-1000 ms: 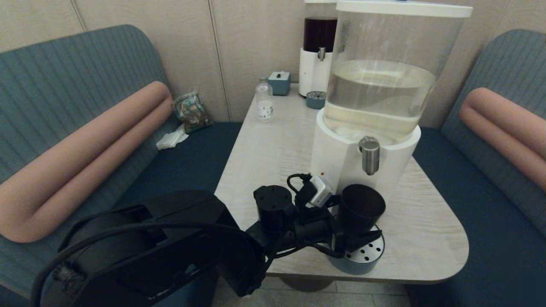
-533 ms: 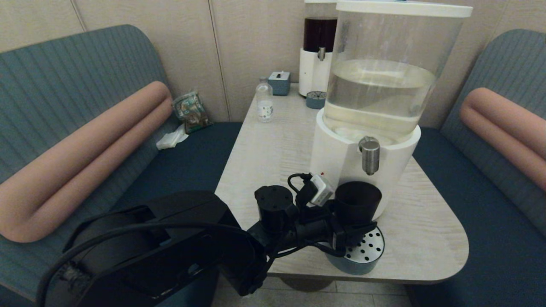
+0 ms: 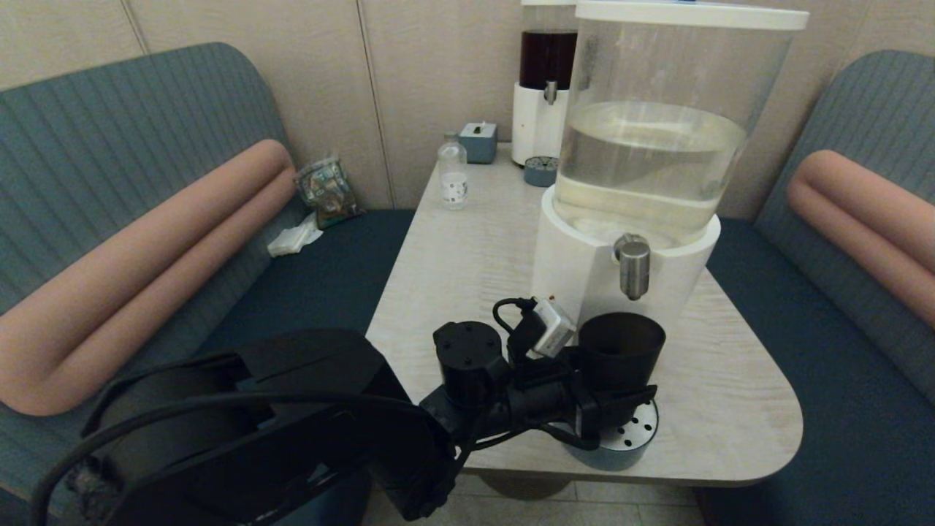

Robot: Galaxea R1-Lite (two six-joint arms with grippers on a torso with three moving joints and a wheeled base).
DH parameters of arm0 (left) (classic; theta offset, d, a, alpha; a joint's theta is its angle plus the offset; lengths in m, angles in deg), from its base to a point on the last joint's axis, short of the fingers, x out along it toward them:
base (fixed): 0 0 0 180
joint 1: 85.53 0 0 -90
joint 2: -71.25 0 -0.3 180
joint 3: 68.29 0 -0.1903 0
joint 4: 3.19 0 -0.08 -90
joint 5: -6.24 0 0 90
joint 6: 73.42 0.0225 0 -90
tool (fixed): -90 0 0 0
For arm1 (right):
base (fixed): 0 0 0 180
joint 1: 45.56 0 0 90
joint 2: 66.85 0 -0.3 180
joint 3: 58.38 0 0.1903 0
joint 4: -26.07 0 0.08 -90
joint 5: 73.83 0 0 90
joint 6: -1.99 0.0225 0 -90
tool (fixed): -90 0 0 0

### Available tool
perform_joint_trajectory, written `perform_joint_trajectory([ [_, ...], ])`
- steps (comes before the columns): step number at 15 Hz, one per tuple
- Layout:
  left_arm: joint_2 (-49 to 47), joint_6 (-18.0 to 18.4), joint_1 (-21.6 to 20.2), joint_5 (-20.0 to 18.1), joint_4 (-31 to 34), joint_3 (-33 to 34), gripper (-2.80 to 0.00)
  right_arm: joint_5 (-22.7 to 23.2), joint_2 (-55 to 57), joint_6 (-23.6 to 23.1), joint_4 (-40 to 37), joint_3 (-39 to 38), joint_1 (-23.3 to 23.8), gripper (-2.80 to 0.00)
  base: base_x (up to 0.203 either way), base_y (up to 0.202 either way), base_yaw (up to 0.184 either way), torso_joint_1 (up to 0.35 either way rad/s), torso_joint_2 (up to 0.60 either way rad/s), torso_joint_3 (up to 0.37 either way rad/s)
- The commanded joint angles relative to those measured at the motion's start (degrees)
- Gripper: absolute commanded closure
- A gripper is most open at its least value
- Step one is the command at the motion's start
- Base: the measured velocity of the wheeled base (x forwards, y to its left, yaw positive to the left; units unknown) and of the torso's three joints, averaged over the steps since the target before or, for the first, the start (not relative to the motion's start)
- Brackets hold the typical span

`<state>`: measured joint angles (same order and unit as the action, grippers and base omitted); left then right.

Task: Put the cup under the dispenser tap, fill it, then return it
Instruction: Place the cup next to the water dispenser

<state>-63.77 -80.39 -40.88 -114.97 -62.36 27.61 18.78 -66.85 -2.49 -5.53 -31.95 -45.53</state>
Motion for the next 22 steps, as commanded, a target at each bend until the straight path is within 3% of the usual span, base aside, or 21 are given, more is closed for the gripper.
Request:
perform_joint_trajectory([
  [1, 2.49, -0.08, 0.08, -0.16, -0.42, 1.99, 0.0, 0.03, 0.02, -0.08, -0.03, 0.02, 0.0, 0.0, 0.0, 0.0, 0.0, 0.0, 0.0, 0.0],
  [7, 6.85, -0.24, -0.72, 1.41, -1.04, 8.73, 0.0, 0.03, 0.09, -0.08, -0.03, 0.02, -0.02, 0.0, 0.0, 0.0, 0.0, 0.0, 0.0, 0.0],
  [12, 10.65, -0.42, -4.1, 1.51, -1.47, 14.99, 0.0, 0.03, 0.09, -0.08, -0.03, 0.02, -0.02, 0.0, 0.0, 0.0, 0.0, 0.0, 0.0, 0.0],
  [17, 12.4, -0.5, -11.91, 1.49, -2.74, 17.45, 0.0, 0.03, 0.01, -0.08, -0.03, 0.02, -0.02, 0.0, 0.0, 0.0, 0.0, 0.0, 0.0, 0.0],
  [22, 10.84, 0.03, -23.59, 1.03, -3.44, 16.01, 0.0, 0.03, 0.09, -0.08, -0.03, 0.02, 0.06, 0.0, 0.0, 0.0, 0.0, 0.0, 0.0, 0.0],
])
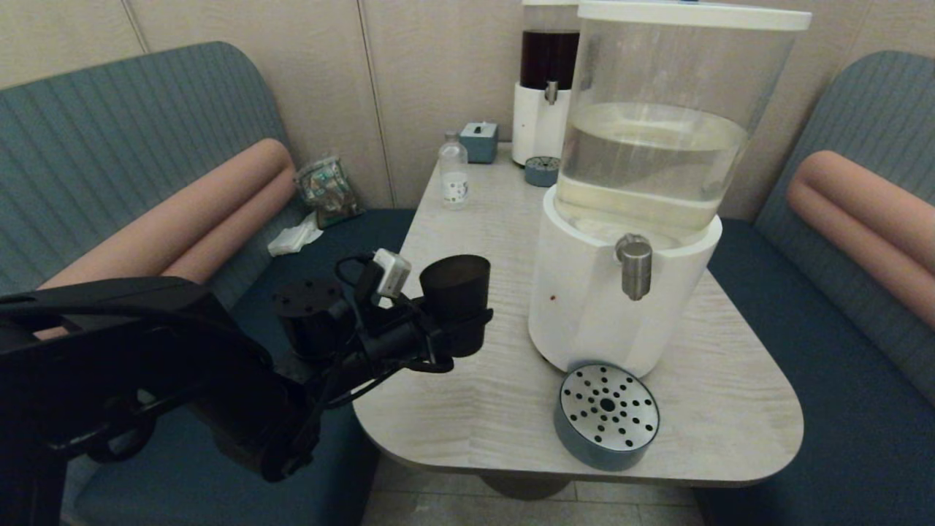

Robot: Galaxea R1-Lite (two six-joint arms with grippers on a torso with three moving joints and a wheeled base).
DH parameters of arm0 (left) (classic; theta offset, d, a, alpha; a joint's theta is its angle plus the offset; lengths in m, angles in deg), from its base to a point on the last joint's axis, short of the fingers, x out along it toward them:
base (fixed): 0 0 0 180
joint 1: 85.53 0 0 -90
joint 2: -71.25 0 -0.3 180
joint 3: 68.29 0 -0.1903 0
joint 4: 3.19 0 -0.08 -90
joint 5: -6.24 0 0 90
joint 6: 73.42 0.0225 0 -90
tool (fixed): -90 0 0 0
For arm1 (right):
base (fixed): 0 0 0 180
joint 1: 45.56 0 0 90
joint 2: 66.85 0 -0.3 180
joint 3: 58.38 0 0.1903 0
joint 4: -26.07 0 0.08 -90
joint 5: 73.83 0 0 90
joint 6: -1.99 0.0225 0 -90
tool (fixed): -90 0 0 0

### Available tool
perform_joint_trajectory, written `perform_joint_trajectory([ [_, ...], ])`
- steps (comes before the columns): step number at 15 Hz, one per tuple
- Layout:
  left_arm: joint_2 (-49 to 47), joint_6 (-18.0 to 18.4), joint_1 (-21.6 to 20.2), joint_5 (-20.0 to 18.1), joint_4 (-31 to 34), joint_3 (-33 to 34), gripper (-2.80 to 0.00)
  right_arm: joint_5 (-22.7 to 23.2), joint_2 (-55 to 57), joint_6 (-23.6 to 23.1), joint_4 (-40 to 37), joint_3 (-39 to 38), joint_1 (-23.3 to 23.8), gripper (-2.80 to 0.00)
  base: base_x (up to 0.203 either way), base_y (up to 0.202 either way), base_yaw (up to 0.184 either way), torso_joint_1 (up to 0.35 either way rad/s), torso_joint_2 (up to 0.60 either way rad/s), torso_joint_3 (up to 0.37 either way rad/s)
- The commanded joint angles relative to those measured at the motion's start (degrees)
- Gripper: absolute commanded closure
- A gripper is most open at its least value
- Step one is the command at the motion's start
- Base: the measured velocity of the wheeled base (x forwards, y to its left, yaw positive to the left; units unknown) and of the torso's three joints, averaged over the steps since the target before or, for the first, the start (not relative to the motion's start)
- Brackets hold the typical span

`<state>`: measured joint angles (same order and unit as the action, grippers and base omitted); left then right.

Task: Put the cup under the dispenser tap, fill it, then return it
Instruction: Place the cup next to the water dispenser

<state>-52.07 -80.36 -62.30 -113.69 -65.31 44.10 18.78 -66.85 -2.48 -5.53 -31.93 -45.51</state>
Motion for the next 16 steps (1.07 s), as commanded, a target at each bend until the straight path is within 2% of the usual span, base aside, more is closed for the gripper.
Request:
perform_joint_trajectory([
  [1, -1.73, -0.22, -3.6, -0.37, -1.18, -1.53, 0.0, 0.03, 0.08, 0.06, -0.03, -0.01, -0.04, 0.0, 0.0, 0.0, 0.0, 0.0, 0.0, 0.0],
  [4, -5.95, -0.43, -8.7, -0.54, -1.59, -6.6, 0.0, 0.03, 0.09, -0.1, -0.03, -0.01, -0.05, 0.0, 0.0, 0.0, 0.0, 0.0, 0.0, 0.0],
  [7, -10.82, -0.69, -11.48, -0.41, -1.61, -12.33, 0.0, 0.03, 0.09, -0.1, -0.03, -0.01, -0.03, 0.0, 0.0, 0.0, 0.0, 0.0, 0.0, 0.0],
  [12, -16.44, -0.87, -12.75, -0.12, -1.53, -18.86, 0.0, 0.03, 0.09, -0.1, -0.03, -0.01, 0.04, 0.0, 0.0, 0.0, 0.0, 0.0, 0.0, 0.0],
  [16, -17.72, -0.98, -12.77, -0.13, -1.53, -20.01, 0.0, 0.03, 0.0, -0.1, -0.03, -0.01, 0.01, 0.0, 0.0, 0.0, 0.0, 0.0, 0.0, 0.0],
])
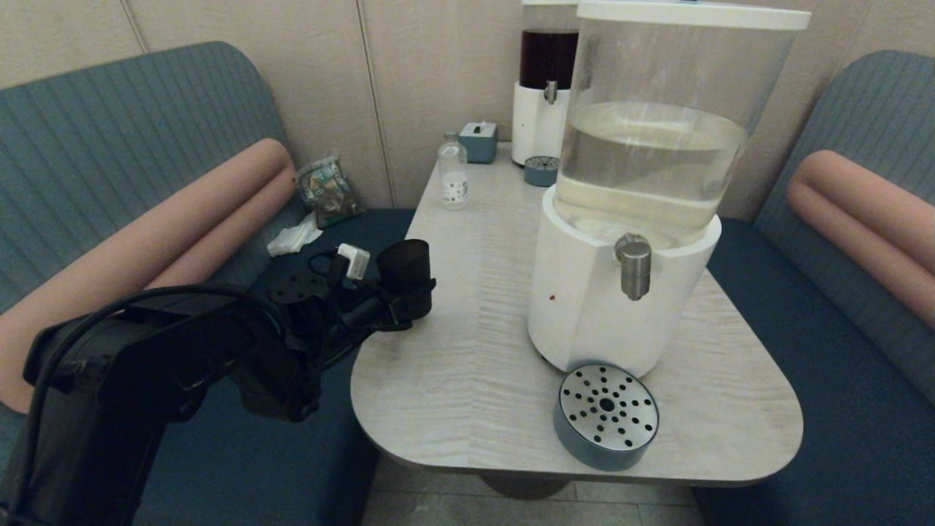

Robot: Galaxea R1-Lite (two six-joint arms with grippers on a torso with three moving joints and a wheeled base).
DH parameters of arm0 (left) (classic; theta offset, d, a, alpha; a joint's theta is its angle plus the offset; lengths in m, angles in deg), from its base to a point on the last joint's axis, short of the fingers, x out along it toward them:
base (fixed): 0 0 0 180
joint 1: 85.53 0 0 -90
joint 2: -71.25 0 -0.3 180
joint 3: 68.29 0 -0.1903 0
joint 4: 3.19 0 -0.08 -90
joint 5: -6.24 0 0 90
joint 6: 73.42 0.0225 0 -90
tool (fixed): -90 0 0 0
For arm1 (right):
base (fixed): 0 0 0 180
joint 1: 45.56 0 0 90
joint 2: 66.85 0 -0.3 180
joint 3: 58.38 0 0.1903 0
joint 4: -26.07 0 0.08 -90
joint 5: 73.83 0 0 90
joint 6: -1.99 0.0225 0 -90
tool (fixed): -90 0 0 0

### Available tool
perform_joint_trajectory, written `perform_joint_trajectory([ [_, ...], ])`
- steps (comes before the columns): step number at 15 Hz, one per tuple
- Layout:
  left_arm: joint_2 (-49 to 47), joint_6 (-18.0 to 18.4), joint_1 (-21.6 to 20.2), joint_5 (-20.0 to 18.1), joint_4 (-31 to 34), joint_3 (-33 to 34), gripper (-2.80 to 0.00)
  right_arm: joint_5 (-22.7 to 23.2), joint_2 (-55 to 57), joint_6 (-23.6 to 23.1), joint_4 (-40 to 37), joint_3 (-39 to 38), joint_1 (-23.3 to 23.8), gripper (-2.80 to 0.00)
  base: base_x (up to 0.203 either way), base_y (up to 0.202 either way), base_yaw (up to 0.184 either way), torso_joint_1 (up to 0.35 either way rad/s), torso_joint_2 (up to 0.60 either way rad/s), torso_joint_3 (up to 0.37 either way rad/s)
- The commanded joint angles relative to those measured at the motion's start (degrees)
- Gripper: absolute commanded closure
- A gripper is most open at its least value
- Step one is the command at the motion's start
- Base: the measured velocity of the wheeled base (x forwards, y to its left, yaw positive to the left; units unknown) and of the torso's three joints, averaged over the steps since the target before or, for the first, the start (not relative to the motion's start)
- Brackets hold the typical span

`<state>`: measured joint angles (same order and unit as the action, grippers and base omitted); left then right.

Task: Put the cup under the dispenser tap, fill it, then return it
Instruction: Place the cup next to the water dispenser

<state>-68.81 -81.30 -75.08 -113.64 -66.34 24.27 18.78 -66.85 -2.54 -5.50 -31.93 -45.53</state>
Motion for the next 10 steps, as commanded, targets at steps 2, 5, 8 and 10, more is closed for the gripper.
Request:
perform_joint_trajectory([
  [2, -1.27, -0.04, 0.01, -0.18, -0.5, -0.17, 0.0, 0.03, 0.0, -0.04, -0.06, -0.01, 0.06, 0.0, 0.0, 0.0, 0.0, 0.0, 0.0, 0.0],
  [5, -1.97, -0.04, 0.01, -0.18, -0.58, -0.26, 0.0, 0.03, 0.0, -0.04, -0.06, -0.01, 0.06, 0.0, 0.0, 0.0, 0.0, 0.0, 0.0, 0.0],
  [8, -1.67, 0.14, 0.01, -0.18, -0.58, -0.35, -0.54, 0.03, 0.05, -0.04, -0.06, -0.01, -0.02, 0.0, 0.0, 0.0, 0.0, 0.0, 0.0, 0.0],
  [10, -1.62, -0.03, 0.01, -0.18, -0.58, -0.09, -2.8, 0.03, 0.05, -0.04, -0.06, -0.01, -0.02, 0.0, 0.0, 0.0, 0.0, 0.0, 0.0, 0.0],
])
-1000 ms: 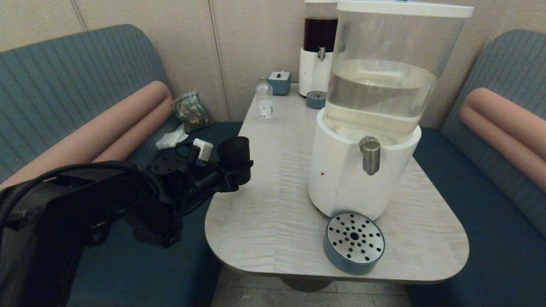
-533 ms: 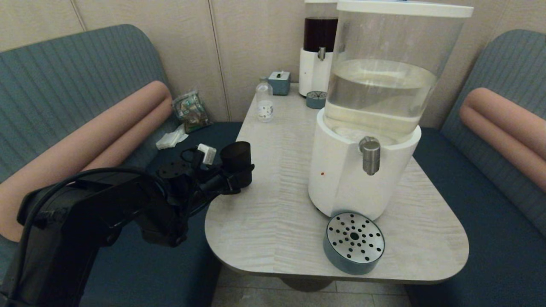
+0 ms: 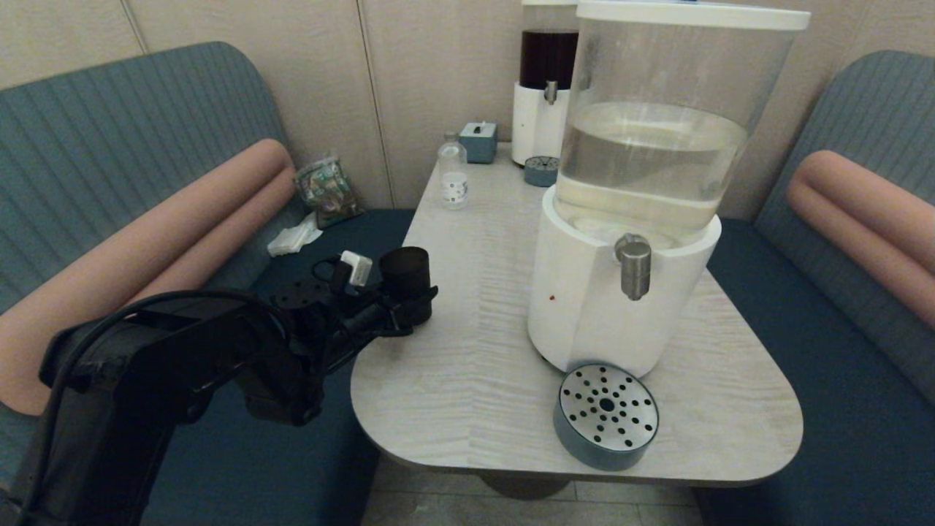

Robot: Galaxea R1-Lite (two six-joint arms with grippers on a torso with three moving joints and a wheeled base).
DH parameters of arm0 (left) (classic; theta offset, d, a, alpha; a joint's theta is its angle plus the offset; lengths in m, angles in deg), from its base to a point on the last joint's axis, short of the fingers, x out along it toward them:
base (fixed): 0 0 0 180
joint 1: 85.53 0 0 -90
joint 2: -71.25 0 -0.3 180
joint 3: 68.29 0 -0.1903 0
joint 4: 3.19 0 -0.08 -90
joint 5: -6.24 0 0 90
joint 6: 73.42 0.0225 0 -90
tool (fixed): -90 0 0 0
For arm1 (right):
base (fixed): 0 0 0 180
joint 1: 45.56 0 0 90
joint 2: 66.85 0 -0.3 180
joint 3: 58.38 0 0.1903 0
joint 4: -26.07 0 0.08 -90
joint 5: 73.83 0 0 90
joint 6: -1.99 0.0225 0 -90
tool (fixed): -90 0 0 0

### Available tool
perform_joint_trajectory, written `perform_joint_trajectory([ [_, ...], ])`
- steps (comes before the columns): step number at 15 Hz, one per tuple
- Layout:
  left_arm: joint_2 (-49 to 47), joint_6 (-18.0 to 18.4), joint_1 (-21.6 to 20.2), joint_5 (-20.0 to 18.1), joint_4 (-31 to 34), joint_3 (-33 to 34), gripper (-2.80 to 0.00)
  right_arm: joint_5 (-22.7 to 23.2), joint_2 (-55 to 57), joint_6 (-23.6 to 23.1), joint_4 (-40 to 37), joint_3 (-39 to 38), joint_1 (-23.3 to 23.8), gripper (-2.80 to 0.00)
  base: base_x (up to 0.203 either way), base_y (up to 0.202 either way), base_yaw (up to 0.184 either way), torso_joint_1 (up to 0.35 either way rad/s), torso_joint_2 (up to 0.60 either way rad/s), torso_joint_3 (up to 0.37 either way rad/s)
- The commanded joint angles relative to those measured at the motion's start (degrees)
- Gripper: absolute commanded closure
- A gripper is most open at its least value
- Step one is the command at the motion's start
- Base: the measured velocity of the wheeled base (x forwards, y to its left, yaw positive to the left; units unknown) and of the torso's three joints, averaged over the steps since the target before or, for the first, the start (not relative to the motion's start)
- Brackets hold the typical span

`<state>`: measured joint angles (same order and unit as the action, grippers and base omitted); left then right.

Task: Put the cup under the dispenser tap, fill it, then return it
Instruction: Place the cup next to the water dispenser

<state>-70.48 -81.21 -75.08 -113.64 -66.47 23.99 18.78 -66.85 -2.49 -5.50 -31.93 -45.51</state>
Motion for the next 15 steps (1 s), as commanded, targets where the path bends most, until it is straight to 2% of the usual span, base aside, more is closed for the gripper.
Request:
perform_joint_trajectory([
  [1, 0.07, -0.21, 0.01, -0.18, -0.54, 0.28, -2.8, 0.03, 0.0, -0.08, -0.05, -0.01, -0.05, 0.0, 0.0, 0.0, 0.0, 0.0, 0.0, 0.0],
  [8, 1.74, 0.03, 0.09, 0.15, -0.66, 2.52, -2.8, 0.03, 0.0, -0.08, -0.05, -0.01, 0.04, 0.0, 0.0, 0.0, 0.0, 0.0, 0.0, 0.0],
  [15, 12.68, 0.17, 0.1, 0.52, -1.01, 19.87, -2.8, 0.03, 0.04, 0.01, -0.05, -0.01, -0.02, 0.0, 0.0, 0.0, 0.0, 0.0, 0.0, 0.0],
])
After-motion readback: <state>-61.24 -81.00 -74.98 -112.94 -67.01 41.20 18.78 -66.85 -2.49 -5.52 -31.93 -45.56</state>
